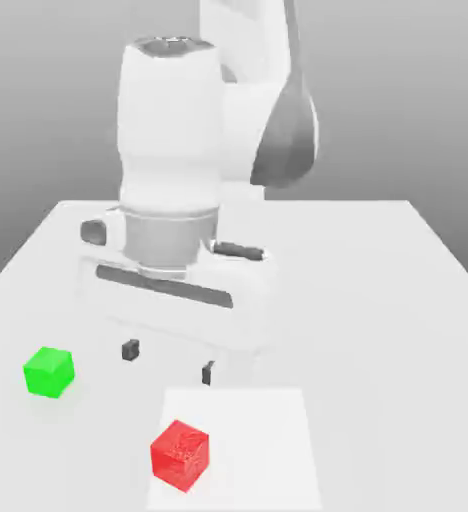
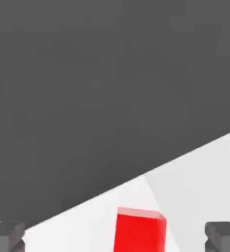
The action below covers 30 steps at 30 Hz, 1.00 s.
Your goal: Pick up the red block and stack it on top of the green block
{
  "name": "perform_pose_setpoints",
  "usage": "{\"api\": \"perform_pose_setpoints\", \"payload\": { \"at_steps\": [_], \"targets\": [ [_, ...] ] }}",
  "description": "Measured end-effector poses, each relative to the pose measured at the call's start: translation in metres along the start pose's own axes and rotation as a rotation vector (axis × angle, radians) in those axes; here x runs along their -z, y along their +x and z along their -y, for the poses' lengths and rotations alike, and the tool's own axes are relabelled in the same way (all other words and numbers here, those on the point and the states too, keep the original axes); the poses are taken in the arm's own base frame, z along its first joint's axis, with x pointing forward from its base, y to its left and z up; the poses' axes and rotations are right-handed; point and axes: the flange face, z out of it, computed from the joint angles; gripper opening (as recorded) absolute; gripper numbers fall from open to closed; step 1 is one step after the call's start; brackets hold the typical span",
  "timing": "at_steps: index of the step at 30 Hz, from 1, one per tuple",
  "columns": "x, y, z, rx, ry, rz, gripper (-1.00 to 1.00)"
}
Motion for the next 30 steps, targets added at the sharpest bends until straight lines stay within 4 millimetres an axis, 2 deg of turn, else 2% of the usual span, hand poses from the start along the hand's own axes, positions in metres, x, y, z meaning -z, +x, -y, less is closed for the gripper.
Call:
{"api": "perform_pose_setpoints", "payload": {
  "at_steps": [2, 7, 8, 15, 20, 21, 23, 26, 28, 30],
  "targets": [
    [-0.035, -0.004, -0.012, -0.032, -0.045, 0.030, 0.00],
    [-0.099, -0.008, -0.020, -0.047, -0.064, 0.043, 0.00],
    [-0.107, -0.009, -0.021, -0.046, -0.065, 0.044, -1.00],
    [-0.108, -0.009, -0.021, -0.047, -0.064, 0.043, -1.00],
    [-0.056, -0.006, -0.018, -0.048, -0.065, 0.043, -1.00],
    [-0.048, 0.005, -0.026, -0.076, -0.067, 0.038, -1.00],
    [-0.038, 0.040, -0.054, -0.177, -0.075, 0.024, -1.00],
    [-0.026, 0.099, -0.117, -0.382, -0.084, 0.010, -1.00],
    [-0.017, 0.126, -0.159, -0.506, -0.086, 0.007, -1.00],
    [-0.010, 0.144, -0.199, -0.619, -0.085, 0.009, -1.00]
  ]
}}
